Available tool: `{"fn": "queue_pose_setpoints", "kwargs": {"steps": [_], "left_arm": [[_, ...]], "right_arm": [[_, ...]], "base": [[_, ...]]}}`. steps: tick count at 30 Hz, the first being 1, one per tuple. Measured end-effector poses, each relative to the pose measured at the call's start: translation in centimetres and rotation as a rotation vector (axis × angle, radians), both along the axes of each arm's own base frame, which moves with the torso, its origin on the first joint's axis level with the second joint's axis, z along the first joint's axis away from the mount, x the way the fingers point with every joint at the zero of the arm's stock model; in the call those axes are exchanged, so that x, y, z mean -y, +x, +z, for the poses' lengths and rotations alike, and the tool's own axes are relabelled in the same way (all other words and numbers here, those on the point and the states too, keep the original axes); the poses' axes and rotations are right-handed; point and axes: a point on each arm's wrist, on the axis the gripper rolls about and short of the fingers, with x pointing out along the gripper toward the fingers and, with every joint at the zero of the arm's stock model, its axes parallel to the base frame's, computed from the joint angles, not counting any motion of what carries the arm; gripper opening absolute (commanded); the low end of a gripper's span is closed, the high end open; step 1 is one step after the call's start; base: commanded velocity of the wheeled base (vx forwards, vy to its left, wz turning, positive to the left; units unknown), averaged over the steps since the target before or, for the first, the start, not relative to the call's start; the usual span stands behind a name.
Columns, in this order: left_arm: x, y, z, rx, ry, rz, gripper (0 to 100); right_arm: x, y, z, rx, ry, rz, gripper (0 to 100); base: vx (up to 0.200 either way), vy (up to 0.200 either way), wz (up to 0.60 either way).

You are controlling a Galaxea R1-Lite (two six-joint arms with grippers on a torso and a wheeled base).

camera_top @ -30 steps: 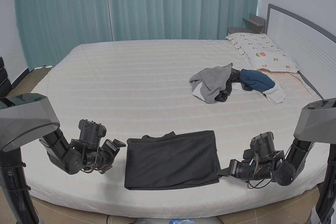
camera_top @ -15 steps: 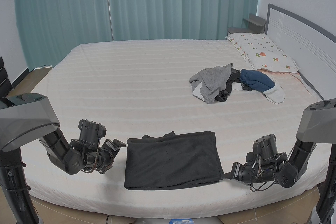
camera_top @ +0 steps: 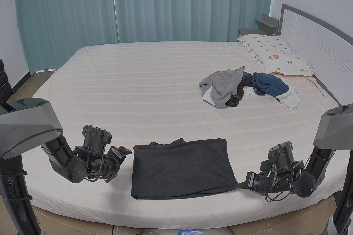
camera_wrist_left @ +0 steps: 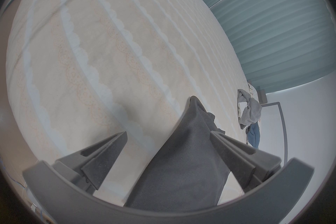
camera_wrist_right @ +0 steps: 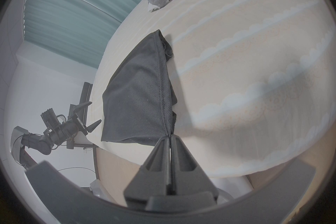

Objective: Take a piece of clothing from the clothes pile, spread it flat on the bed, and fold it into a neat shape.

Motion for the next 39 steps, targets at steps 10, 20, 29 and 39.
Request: {"fn": "queue_pose_setpoints", "kwargs": {"steps": [10, 20, 29, 39], "left_arm": [[0.0, 0.01, 0.0, 0.0, 0.0, 0.001, 100], [0.0, 0.01, 0.0, 0.0, 0.0, 0.001, 100], [0.0, 0.02, 0.0, 0.0, 0.0, 0.001, 100], [0.01, 0.03, 0.01, 0.001, 0.0, 0.0, 100]], "right_arm": [[0.29, -0.14, -0.22, -0.006, -0.018, 0.008, 0], [0.55, -0.21, -0.37, -0.006, -0.031, 0.014, 0], [0.7, -0.12, -0.76, -0.009, -0.043, 0.019, 0], [0.78, 0.24, -0.65, 0.009, -0.042, 0.017, 100]], "base": [[0.0, 0.0, 0.0], [0.0, 0.0, 0.0], [0.0, 0.0, 0.0], [0.0, 0.0, 0.0]]}}
